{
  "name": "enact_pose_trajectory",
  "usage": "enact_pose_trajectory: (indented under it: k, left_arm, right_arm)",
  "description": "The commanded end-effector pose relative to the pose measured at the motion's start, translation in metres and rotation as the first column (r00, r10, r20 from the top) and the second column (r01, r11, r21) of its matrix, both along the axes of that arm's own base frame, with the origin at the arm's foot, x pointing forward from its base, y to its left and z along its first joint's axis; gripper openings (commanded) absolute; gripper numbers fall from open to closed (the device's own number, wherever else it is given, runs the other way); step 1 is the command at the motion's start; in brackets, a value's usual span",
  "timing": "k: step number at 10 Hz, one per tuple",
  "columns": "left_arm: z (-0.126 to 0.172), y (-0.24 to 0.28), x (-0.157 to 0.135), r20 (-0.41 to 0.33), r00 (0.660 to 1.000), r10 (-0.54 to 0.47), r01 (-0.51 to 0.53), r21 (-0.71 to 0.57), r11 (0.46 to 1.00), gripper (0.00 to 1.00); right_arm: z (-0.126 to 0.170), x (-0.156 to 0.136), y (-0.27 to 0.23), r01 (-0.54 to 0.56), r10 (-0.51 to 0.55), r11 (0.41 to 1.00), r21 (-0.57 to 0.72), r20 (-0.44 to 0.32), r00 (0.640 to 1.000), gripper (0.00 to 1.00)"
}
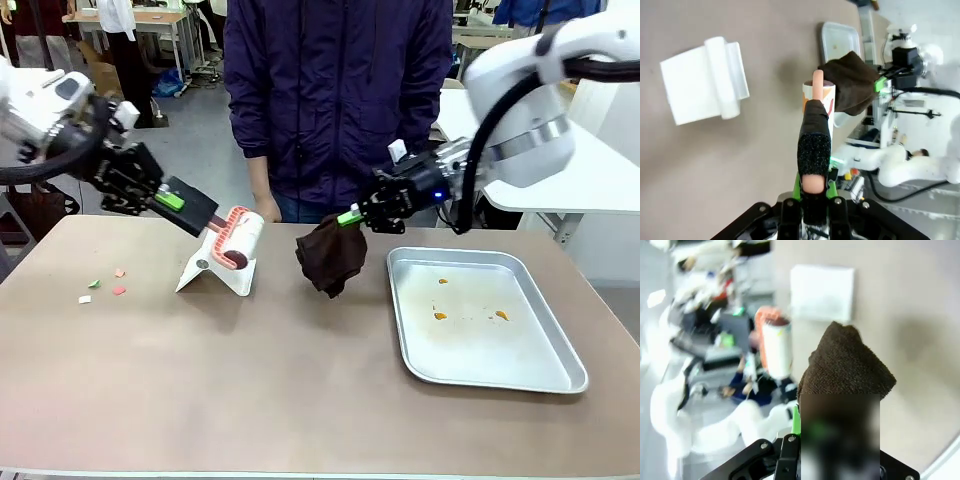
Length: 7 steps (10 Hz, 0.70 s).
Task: Clean the surface of the table.
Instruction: Hold the Lint Roller with your left hand and the towel with your right hand.
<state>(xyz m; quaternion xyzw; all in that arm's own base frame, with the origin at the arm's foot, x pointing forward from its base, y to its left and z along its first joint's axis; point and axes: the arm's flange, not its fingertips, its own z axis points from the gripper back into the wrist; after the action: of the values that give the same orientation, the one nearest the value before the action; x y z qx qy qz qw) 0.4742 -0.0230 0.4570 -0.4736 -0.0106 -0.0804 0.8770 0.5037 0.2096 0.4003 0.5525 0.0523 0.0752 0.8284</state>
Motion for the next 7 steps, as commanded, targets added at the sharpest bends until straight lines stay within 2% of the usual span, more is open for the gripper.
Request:
enact_pose_trajectory:
  k: [1, 2, 4, 5, 6, 7]
  left_arm:
    - [0.002, 0.046, -0.017, -0.029, 1.000, 0.012, -0.016, -0.135, 0.991, 0.00]
    - [0.000, 0.078, -0.028, -0.086, 0.994, 0.071, -0.085, -0.170, 0.982, 0.00]
    - [-0.011, 0.143, -0.042, -0.120, 0.989, 0.083, -0.110, -0.233, 0.966, 0.00]
    - [-0.023, 0.179, -0.045, -0.078, 0.996, 0.053, -0.071, -0.248, 0.966, 0.00]
    - [-0.037, 0.218, -0.048, -0.081, 0.992, 0.094, -0.112, -0.258, 0.960, 0.00]
    - [-0.051, 0.248, -0.049, -0.116, 0.980, 0.160, -0.186, -0.262, 0.947, 0.00]
  right_arm:
    - [-0.003, -0.031, -0.037, -0.077, 0.078, 0.983, 0.164, -0.003, 0.997, 0.00]
    - [0.001, -0.049, -0.056, -0.052, 0.053, 0.978, 0.204, 0.000, 0.999, 0.00]
    - [0.001, -0.083, -0.103, 0.040, -0.051, 0.960, 0.279, 0.031, 0.998, 0.00]
    - [-0.003, -0.094, -0.136, 0.121, -0.131, 0.938, 0.324, 0.011, 0.991, 0.00]
    - [-0.008, -0.105, -0.177, 0.229, -0.240, 0.902, 0.365, -0.015, 0.971, 0.00]
    - [-0.014, -0.114, -0.211, 0.312, -0.319, 0.868, 0.386, -0.048, 0.947, 0.00]
